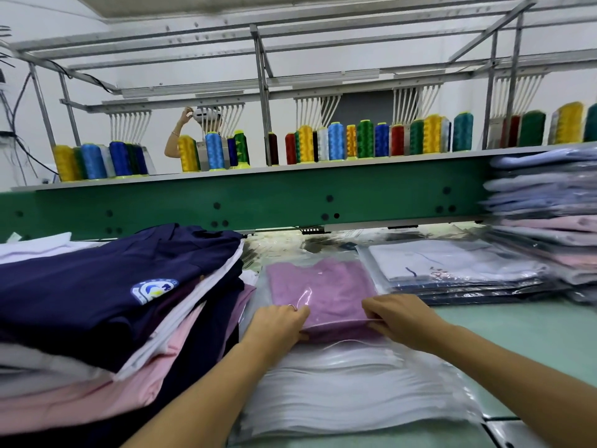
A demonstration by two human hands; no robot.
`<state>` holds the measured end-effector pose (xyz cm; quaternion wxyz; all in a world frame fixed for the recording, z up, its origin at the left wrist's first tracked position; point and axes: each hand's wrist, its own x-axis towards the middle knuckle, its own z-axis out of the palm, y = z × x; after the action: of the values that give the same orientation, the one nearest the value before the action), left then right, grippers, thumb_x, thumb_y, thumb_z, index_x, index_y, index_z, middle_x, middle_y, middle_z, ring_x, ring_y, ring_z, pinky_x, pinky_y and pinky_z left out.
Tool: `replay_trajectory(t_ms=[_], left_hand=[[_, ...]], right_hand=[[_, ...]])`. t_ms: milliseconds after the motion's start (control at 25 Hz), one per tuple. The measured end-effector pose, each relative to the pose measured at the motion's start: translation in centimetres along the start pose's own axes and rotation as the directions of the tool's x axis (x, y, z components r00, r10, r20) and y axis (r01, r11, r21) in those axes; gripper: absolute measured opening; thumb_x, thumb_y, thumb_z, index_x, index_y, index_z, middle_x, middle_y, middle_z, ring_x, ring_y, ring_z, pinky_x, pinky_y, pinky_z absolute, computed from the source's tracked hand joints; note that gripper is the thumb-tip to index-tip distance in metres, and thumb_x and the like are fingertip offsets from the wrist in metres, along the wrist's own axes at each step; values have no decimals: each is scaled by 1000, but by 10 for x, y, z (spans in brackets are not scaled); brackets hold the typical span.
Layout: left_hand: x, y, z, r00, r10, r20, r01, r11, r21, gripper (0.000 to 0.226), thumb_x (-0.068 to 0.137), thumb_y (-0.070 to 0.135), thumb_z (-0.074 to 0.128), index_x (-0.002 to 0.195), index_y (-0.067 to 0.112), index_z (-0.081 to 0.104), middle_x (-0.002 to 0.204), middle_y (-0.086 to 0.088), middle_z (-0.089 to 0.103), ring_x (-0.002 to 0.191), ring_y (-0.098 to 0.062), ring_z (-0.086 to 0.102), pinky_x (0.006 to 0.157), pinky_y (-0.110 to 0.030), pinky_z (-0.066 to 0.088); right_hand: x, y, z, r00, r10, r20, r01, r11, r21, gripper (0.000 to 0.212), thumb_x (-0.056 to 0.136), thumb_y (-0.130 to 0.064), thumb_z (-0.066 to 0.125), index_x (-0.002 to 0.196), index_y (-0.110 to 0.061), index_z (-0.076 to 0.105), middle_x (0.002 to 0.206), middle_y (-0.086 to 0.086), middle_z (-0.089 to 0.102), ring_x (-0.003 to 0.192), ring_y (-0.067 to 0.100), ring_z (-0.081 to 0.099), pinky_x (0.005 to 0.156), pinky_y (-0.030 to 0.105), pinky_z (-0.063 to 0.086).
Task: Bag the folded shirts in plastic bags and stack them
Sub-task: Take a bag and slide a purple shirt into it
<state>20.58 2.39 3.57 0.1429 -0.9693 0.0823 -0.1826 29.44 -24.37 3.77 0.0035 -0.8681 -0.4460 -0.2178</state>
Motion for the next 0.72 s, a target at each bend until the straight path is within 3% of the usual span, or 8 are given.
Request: replay_trajectory(t_ms=[120,240,360,440,520,600,720], left_hand=[[0,-1,-3,1000,7,3,-7,996,91,26,97,36,57,113,19,44,98,-6,65,72,-32,54,50,-34,25],[-1,0,-8,995,77,64,-80,995,57,19,98,35,55,106,19,48,97,-7,64,77,-35,57,53,-33,28],[-8,-4,-12,974,145,176,-113,977,-180,35,96,55,53,93,23,40,82,3,52,79,-30,51,58,-34,29],[-15,-8,-14,959,148,242,-73,953,-295,37,92,60,54,89,27,38,77,10,45,77,-23,47,56,-33,29],[-20,-13,-14,941,135,310,-13,930,-367,37,89,63,55,90,28,42,81,11,51,80,-19,50,62,-32,35],[-22,-18,-17,899,116,422,100,884,-457,32,82,59,59,88,30,48,89,10,58,82,-16,54,69,-33,42],[-16,-20,-25,776,89,625,325,793,-516,15,73,38,64,80,28,54,86,-1,60,73,-21,52,64,-33,43]], right_hand=[[0,1,5,996,8,-88,-16,996,-87,34,86,-11,64,78,-26,35,69,-5,59,56,21,39,49,29,25],[-3,4,12,997,30,-74,-40,991,-130,30,78,0,61,71,-22,41,65,-4,59,54,23,42,44,28,25],[-8,7,21,980,145,137,-163,979,126,22,93,-20,57,76,-21,44,70,-5,60,64,19,50,58,36,41],[-11,11,18,949,129,287,-231,906,354,25,90,-11,56,75,-29,49,64,-11,53,62,10,42,60,34,36],[-14,11,6,914,69,400,-286,807,516,30,88,-8,57,79,-37,59,65,-16,47,65,8,40,63,30,34],[-20,10,-5,885,7,465,-350,668,657,14,87,-21,61,92,-30,71,76,-13,57,72,8,47,69,29,38],[-26,16,-13,867,67,493,-449,532,718,30,89,-39,59,99,-18,79,86,-4,68,78,10,54,72,28,41]])
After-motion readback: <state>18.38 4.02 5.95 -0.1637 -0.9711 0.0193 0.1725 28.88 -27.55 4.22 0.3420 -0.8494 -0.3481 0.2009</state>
